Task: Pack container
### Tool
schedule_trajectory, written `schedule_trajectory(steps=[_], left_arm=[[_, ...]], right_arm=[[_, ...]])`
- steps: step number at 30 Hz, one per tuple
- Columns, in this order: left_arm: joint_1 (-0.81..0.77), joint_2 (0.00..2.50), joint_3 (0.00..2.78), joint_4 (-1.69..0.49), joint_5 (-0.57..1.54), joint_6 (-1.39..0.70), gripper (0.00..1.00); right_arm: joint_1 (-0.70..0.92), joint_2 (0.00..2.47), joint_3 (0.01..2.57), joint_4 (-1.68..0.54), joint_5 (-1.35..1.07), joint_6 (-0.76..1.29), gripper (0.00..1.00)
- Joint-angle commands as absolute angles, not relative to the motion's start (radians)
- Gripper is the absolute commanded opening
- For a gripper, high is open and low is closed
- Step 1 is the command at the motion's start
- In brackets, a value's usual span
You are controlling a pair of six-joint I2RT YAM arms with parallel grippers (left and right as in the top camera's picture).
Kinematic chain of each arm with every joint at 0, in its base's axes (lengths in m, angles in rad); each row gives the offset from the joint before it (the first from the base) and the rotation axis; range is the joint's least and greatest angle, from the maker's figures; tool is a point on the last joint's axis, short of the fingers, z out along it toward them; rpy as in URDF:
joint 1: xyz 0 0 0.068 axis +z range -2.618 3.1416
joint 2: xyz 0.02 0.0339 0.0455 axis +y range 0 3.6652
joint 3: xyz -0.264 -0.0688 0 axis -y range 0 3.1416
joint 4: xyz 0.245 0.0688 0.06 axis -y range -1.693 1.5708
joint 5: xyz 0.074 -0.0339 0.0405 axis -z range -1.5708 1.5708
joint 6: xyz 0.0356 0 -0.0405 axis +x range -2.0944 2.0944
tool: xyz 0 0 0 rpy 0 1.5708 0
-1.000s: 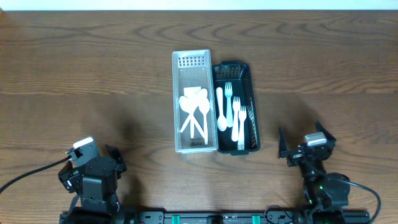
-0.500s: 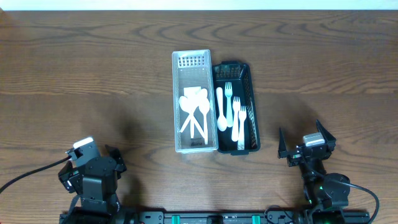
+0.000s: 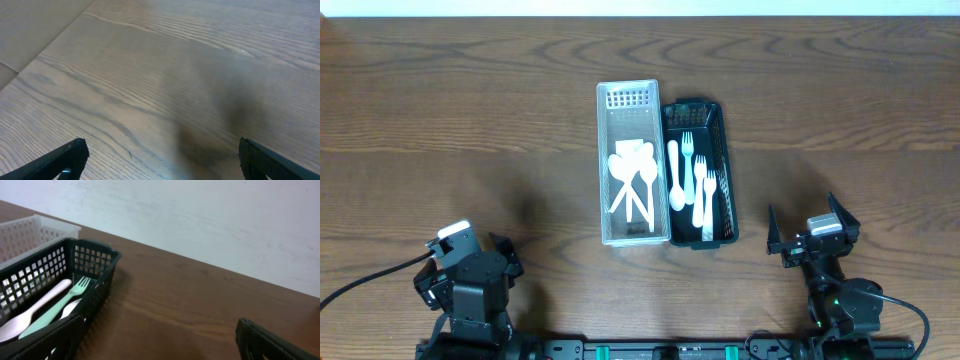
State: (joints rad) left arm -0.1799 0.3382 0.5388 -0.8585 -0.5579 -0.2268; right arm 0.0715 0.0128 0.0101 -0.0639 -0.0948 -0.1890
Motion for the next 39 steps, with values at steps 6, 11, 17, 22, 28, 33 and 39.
schedule_trajectory(steps=[6,11,17,22,28,33,39], left_arm=[[-0.125,0.273,0.540,-0.868,-0.433,-0.218,0.98],[-0.080,0.157,0.477,-0.759,-0.267,-0.146,0.98],[-0.051,0.039,0.308,-0.469,-0.039,0.086,0.98],[-0.049,0.001,0.162,-0.239,0.051,0.094,0.98],[-0.049,0.002,0.018,-0.087,0.218,0.091,0.98],[-0.049,0.001,0.012,-0.065,0.251,0.090,0.98],[-0.049,0.002,0.009,-0.056,0.230,0.090,0.98]], right_arm=[[0.080,0.007,0.006,-0.064,-0.090,-0.199,0.99],[0.080,0.007,0.006,-0.064,-0.090,-0.199,0.99],[0.080,0.007,0.006,-0.064,-0.090,-0.199,0.99],[0.080,0.007,0.006,-0.064,-0.090,-0.199,0.99],[0.080,0.007,0.006,-0.064,-0.090,-0.199,0.99],[0.080,0.007,0.006,-0.064,-0.090,-0.199,0.99],[0.080,0.007,0.006,-0.064,-0.090,-0.199,0.99]])
